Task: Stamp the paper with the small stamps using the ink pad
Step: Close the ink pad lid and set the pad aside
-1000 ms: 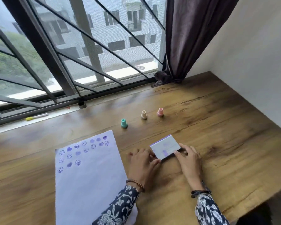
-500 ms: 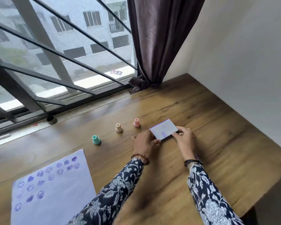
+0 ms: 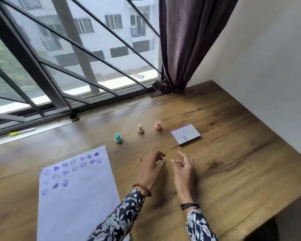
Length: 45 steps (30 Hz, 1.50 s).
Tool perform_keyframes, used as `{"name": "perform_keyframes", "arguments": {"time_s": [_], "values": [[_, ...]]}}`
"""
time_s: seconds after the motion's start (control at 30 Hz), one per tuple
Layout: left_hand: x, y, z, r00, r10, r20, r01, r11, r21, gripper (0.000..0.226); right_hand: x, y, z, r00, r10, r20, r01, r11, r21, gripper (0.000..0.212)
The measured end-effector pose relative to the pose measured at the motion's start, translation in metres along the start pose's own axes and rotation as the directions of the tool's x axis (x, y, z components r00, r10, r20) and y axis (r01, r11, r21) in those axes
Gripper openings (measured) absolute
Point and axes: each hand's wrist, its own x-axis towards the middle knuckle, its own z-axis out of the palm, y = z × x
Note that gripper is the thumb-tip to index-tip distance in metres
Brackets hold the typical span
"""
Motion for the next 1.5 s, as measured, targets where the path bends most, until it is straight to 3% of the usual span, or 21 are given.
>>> {"name": "perform_keyframes", "arguments": {"time_s": [0.13,0.27,0.4,0.43,0.53,0.6,0.8,1.0,1.5], "values": [[-0.065,-0.035,-0.04,0.995,-0.066,-0.08,0.063,0.997,-0.034,0.018,-0.07,-0.009,0.033,0.958,-0.076,0.276,0.084,0.996,-0.02,0.035],[-0.135,-0.077,-0.091,0.962,-0.09,-0.259,0.126,0.984,0.125,0.018,-0.122,-0.013,0.059,0.796,-0.193,0.574,0.275,0.96,-0.058,0.038],[-0.197,-0.116,-0.139,0.903,-0.092,-0.419,0.236,0.923,0.304,0.029,-0.145,-0.01,0.079,0.66,-0.258,0.705,0.522,0.833,-0.184,0.048],[-0.206,-0.125,-0.146,0.908,-0.124,-0.4,0.262,0.913,0.312,0.038,-0.145,-0.008,0.081,0.648,-0.261,0.716,0.56,0.8,-0.216,0.05],[-0.224,-0.15,-0.154,0.947,-0.283,-0.154,0.32,0.881,0.348,0.073,-0.136,-0.002,0.085,0.612,-0.288,0.736,0.662,0.696,-0.278,0.051],[-0.22,-0.156,-0.154,0.945,-0.318,-0.069,0.32,0.866,0.386,0.082,-0.128,-0.001,0.086,0.61,-0.294,0.736,0.671,0.686,-0.282,0.052],[-0.199,-0.155,-0.155,0.948,-0.317,-0.04,0.306,0.867,0.393,0.082,-0.116,-0.004,0.088,0.665,-0.285,0.691,0.622,0.724,-0.3,0.049],[-0.203,-0.156,-0.158,0.95,-0.313,-0.022,0.296,0.869,0.396,0.084,-0.122,-0.001,0.084,0.628,-0.267,0.731,0.646,0.703,-0.298,0.048],[-0.202,-0.144,-0.164,0.961,-0.276,-0.007,0.255,0.876,0.409,0.079,-0.129,-0.021,0.082,0.64,-0.24,0.73,0.657,0.663,-0.357,0.048]]}}
